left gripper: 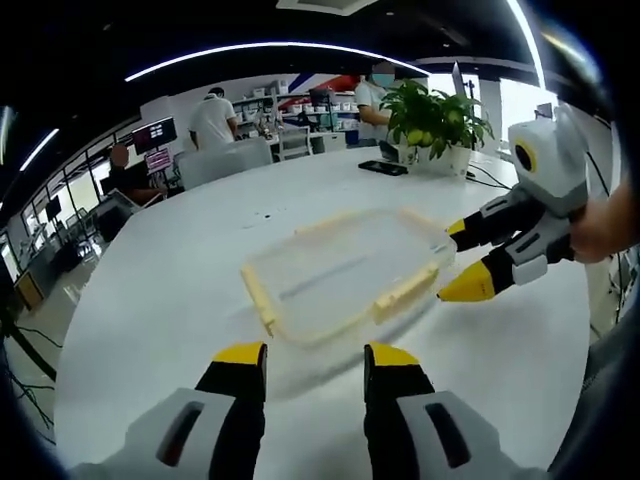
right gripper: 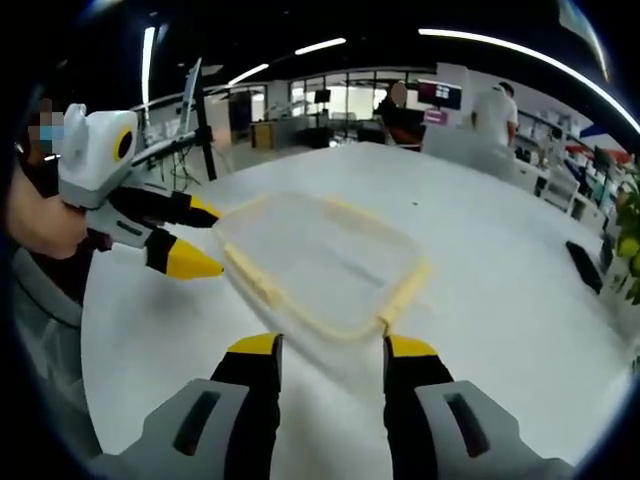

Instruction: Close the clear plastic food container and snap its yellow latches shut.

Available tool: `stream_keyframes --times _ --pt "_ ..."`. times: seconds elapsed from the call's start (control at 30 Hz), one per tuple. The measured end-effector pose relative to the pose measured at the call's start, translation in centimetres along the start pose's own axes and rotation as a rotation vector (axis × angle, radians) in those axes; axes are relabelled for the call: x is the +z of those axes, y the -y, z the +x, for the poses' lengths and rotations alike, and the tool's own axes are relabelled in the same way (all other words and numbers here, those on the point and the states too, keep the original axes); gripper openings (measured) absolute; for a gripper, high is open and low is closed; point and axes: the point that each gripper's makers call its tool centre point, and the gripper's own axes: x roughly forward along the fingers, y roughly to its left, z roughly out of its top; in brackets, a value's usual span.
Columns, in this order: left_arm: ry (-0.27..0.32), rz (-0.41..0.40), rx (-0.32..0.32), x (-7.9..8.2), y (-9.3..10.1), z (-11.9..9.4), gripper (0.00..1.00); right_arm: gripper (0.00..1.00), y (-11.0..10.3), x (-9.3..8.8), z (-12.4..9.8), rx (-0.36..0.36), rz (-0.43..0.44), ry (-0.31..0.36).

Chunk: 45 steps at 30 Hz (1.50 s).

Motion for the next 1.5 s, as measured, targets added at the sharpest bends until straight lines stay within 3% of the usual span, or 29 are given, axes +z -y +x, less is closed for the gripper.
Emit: stream_keyframes --times 0.4,0.83,1.37,1.5 --pt "0.031 -0.048 0.019 -0.1 1.1 -4.3 0.36 0.43 -1.1 0.4 -3.3 -0.011 0.034 0.035" --pt "0.066 -0.088 0.052 -0.8 1.6 -10.1 0.36 0.45 -4.1 0.2 -8.4 -0.009 0.068 0.088" --pt "0.078 -0.154 0.048 -3.2 3.2 -16.5 0.38 0.47 -6.4 -1.9 -14.3 -0.074 0.073 0.093" --pt "0.071 -0.166 0.042 -4.2 3.7 -17.4 0.38 0.47 -7.4 -3.1 -15.0 -0.072 0.044 0.056"
